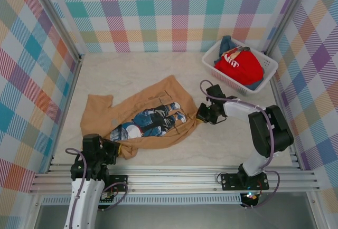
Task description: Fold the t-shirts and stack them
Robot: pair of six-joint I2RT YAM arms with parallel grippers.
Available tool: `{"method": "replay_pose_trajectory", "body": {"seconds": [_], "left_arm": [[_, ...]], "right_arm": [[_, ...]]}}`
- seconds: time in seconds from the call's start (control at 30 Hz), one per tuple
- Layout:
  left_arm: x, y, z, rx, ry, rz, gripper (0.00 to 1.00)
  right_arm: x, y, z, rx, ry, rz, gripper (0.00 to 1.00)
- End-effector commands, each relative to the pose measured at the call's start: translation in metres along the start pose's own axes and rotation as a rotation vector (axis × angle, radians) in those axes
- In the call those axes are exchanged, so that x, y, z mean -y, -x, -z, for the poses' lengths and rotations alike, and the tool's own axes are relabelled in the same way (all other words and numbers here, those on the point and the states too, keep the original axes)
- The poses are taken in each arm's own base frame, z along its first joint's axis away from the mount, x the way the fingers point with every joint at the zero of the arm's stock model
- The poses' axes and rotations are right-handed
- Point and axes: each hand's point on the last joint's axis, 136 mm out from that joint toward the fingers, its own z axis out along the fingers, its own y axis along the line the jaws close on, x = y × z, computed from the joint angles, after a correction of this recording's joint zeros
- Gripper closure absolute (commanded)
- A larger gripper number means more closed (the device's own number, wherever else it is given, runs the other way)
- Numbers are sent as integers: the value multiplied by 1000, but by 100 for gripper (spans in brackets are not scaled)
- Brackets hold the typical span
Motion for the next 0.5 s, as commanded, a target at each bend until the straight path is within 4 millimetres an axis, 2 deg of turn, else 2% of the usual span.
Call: {"method": "replay_pose_trajectory", "body": {"seconds": [0.0, 0.13, 0.27, 0.33, 0.47], "left_arm": [[-10, 6, -11, 18, 41, 91, 100], [-10, 22, -18, 73, 162, 96, 100], [14, 42, -26, 116, 286, 20, 100], [28, 53, -41, 114, 334, -9, 100], [65, 75, -88, 52, 430, -84, 100]], "right_arm": [[-3, 8, 4, 15, -31, 8, 100], [-12, 23, -2, 10, -40, 13, 100], [-21, 41, -11, 13, -42, 1, 100], [-23, 53, -16, 13, -50, -11, 100], [-34, 90, -20, 43, -43, -32, 100]]}}
